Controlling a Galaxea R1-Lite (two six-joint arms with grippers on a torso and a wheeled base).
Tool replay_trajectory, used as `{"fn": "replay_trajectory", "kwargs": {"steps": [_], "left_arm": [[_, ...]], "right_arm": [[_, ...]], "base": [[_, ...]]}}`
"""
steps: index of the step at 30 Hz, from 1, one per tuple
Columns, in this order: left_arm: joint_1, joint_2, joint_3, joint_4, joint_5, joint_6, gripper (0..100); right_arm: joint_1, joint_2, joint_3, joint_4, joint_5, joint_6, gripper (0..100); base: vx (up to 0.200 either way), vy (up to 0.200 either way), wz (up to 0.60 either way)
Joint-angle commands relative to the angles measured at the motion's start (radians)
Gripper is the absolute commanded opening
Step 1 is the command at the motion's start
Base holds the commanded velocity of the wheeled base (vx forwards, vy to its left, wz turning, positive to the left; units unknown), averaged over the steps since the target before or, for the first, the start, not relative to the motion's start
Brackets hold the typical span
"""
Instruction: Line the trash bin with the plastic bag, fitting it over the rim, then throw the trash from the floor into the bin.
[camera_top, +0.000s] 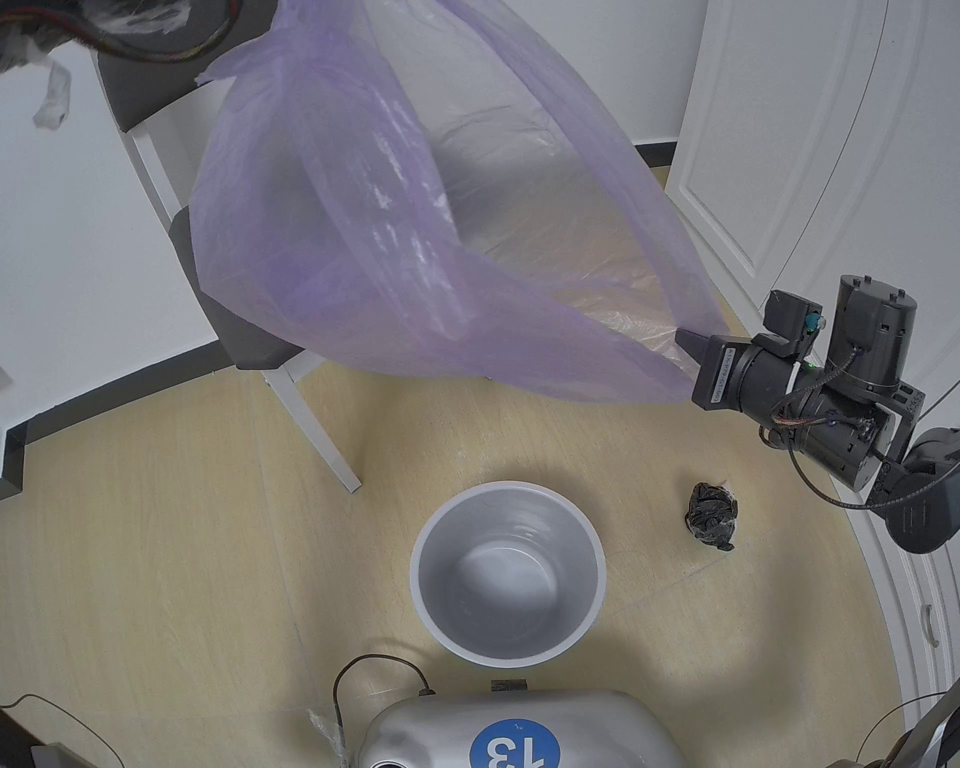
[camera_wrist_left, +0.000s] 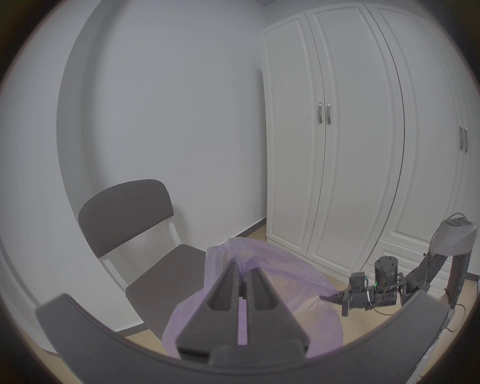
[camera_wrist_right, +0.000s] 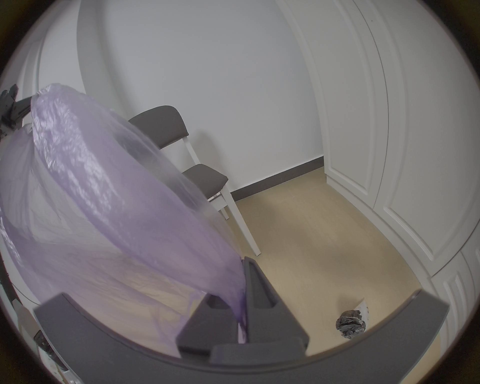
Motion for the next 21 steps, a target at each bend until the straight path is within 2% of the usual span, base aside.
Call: {"fn": "replay_trajectory", "kwargs": {"steps": [1,4,7,8,9,11,16,18,21], "left_arm": [[0.068,-0.021,0.098,0.004,-0.006,0.003,0],[0.099,-0.047,0.189,0.026,-0.017,0.009,0],[0.171,-0.070,0.255,0.110,-0.077,0.009,0],[0.171,-0.070,0.255,0.110,-0.077,0.009,0],[0.198,-0.085,0.279,0.151,-0.120,0.007,0],[0.201,-0.122,0.324,0.184,-0.152,-0.002,0],[0.195,-0.231,0.464,0.174,-0.175,-0.051,0],[0.206,-0.315,0.543,0.176,-0.238,-0.075,0],[0.226,-0.380,0.599,0.177,-0.282,-0.077,0]], "right_arm": [[-0.035,-0.033,0.036,0.001,0.026,-0.007,0],[-0.049,-0.056,0.062,0.002,0.027,-0.012,0],[-0.070,-0.089,0.101,0.002,0.029,-0.048,0],[-0.070,-0.089,0.101,0.002,0.029,-0.048,0],[-0.082,-0.107,0.124,0.002,0.029,-0.081,0],[-0.090,-0.139,0.160,0.002,0.029,-0.114,0],[-0.091,-0.225,0.256,0.002,0.029,-0.162,0],[-0.104,-0.282,0.317,0.005,0.029,-0.200,0],[-0.119,-0.336,0.367,0.022,0.029,-0.228,0]], "base": [[0.000,0.000,0.00],[0.000,0.000,0.00],[0.000,0.000,0.00],[0.000,0.000,0.00],[0.000,0.000,0.00],[0.000,0.000,0.00],[0.000,0.000,0.00],[0.000,0.000,0.00],[0.000,0.000,0.00]]}}
